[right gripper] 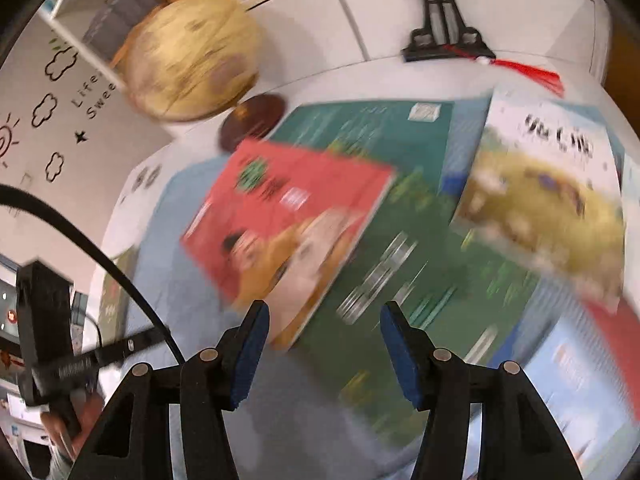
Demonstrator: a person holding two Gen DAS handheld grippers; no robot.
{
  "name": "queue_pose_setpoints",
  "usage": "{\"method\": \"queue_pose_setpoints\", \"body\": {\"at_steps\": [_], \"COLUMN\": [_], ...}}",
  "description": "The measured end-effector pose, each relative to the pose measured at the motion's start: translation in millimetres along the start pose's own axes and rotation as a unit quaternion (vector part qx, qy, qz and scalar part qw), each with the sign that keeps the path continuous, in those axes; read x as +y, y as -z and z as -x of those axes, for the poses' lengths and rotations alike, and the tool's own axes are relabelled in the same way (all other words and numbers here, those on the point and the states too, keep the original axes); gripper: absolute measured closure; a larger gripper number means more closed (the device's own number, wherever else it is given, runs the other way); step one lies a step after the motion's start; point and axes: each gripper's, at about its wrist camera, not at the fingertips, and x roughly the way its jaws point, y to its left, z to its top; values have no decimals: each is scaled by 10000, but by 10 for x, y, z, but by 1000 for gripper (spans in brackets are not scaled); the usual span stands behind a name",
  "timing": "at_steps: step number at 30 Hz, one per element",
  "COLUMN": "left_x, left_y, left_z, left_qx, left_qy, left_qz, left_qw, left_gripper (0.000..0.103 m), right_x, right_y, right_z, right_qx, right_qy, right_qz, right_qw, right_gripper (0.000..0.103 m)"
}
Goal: Organize books
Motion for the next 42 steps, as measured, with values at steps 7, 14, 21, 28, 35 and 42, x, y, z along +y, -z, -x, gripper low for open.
{"method": "queue_pose_setpoints", "body": {"at_steps": [7,14,21,28,35,42], "left_x": [-65,8,52,140,380,651], "left_y": [-128,-211,-289,-242,200,693], "left_z": [-239,-327,-464,-386,-47,328], "left_qx": [-178,-199,-104,-86,-38,-1], "left_qy": [-131,-246,-147,-92,-199,-616], "left_qz": [578,791,923,913,769,696], "left_qw": [9981,9964,9956,9957,9968,9957], "left_gripper": [80,80,80,80,80,80], "right_x": [-84,213,356,352,509,814], "right_y": [-438,-808,-871,-643,147,1054], "right_z": [-324,-626,-898,-820,-593,-452], "right_qx": [-87,-172,192,477,833,1432], "right_qy": [58,-37,-41,-248,-518,-799], "right_qz": [337,1108,1522,1421,1461,1624], "right_qw": [9994,9937,9882,9884,9844,9730], "right_gripper": [47,47,47,47,47,47]}}
